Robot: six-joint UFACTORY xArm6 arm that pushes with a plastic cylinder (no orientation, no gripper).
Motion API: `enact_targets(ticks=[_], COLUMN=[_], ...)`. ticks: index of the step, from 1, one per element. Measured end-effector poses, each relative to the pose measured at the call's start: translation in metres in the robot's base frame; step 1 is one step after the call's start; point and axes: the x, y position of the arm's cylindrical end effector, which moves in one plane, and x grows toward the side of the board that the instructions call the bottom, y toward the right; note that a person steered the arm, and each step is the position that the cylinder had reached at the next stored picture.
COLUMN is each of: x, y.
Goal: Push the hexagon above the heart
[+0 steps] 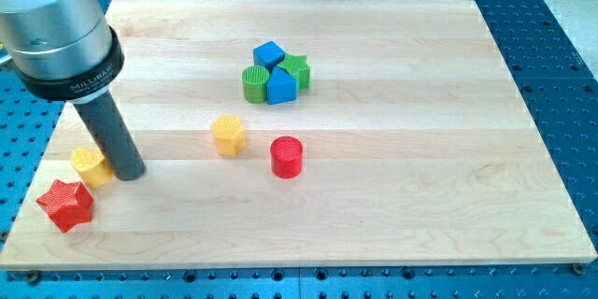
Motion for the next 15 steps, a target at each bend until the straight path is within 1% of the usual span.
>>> enact_targets(ticks=[1,2,3,4,5,6,7,8,9,10,12,13,14,15], x=[-0.001,0.008,0.001,-0.030,-0.064,-0.066,-0.081,-0.040,-0.031,-0.029,-0.015,-0.023,-0.031,-0.050], y=[0.000,0.040,0.119,0.164,0.121,0.100,0.136,0.131,0.130,0.097,0.078,0.019,0.036,0.029])
